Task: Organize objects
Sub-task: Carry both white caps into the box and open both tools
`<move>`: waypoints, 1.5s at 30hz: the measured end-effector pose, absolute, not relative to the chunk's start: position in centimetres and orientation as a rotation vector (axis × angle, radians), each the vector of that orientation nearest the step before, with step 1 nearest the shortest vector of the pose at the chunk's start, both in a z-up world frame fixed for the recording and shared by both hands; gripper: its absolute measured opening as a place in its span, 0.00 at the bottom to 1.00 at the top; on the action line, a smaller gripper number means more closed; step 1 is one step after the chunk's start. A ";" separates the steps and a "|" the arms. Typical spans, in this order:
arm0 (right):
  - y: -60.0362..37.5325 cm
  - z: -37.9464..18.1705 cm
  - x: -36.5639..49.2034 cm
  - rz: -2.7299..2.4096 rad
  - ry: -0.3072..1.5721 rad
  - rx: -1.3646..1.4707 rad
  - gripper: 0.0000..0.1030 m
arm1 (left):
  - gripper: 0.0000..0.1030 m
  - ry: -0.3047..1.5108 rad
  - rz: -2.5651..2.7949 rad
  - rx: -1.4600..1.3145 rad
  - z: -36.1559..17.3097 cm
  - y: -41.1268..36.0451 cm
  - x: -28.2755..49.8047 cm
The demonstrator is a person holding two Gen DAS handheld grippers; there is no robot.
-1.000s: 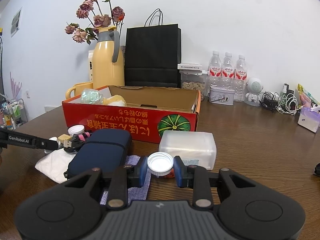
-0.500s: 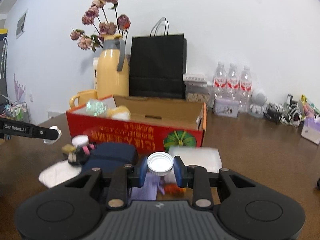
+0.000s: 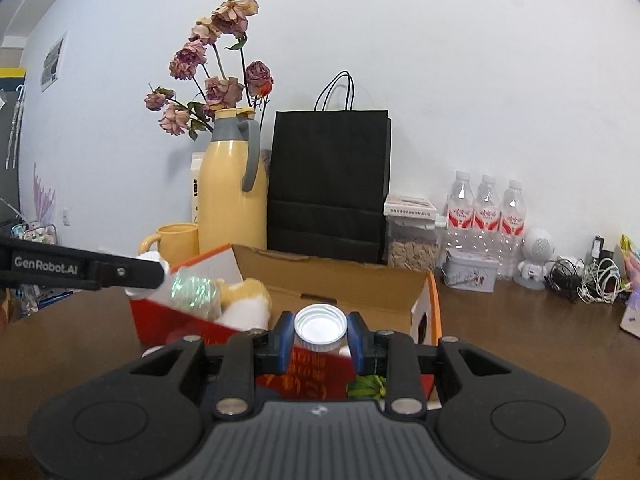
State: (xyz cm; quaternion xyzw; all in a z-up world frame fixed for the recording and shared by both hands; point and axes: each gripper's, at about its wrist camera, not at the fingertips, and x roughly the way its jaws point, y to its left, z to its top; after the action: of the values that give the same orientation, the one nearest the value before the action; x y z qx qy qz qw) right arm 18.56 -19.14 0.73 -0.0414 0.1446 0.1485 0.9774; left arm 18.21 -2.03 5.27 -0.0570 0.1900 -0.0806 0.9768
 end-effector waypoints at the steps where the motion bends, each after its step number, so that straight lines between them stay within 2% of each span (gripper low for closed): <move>1: -19.0 0.9 19.0 0.298 0.289 -0.083 0.26 | 0.39 0.379 -0.165 -0.115 5.4 -2.2 18.6; 15: -17.9 1.0 26.2 0.237 0.306 -0.058 0.26 | 0.39 0.381 -0.132 -0.150 5.6 -3.7 25.1; 31: -19.2 -2.4 30.8 0.191 0.438 -0.036 0.26 | 0.39 0.496 -0.130 -0.108 1.8 -5.0 30.6; 33: -19.1 -2.6 30.8 0.193 0.442 -0.045 0.27 | 0.45 0.491 -0.136 -0.115 1.9 -4.9 30.4; 34: -19.0 -2.7 30.8 0.191 0.447 -0.048 0.27 | 0.57 0.486 -0.137 -0.118 1.9 -4.8 30.2; 35: -19.0 -2.8 30.7 0.186 0.449 -0.050 0.28 | 0.74 0.480 -0.132 -0.119 2.0 -4.7 30.1; 37: -19.0 -2.8 30.5 0.178 0.449 -0.051 0.44 | 0.95 0.452 -0.116 -0.117 2.2 -4.6 29.6; 38: -19.1 -2.7 30.4 0.173 0.444 -0.048 0.66 | 1.00 0.433 -0.110 -0.118 2.4 -4.5 29.4; 39: -19.1 -2.7 30.2 0.165 0.434 -0.046 0.87 | 1.00 0.415 -0.110 -0.123 2.5 -4.4 29.1; 41: -19.2 -2.5 29.8 0.153 0.407 -0.045 0.97 | 1.00 0.399 -0.105 -0.138 2.7 -4.1 28.8; 45: -19.4 -2.1 29.5 0.156 0.391 -0.033 0.99 | 1.00 0.399 -0.090 -0.139 2.9 -4.1 28.6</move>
State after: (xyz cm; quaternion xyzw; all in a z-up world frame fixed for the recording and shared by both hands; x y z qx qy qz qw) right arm 29.48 -19.37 -2.08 -0.0162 0.1939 0.0776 0.9778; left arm 28.64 -4.13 2.86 -0.0689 0.1978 -0.0445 0.9768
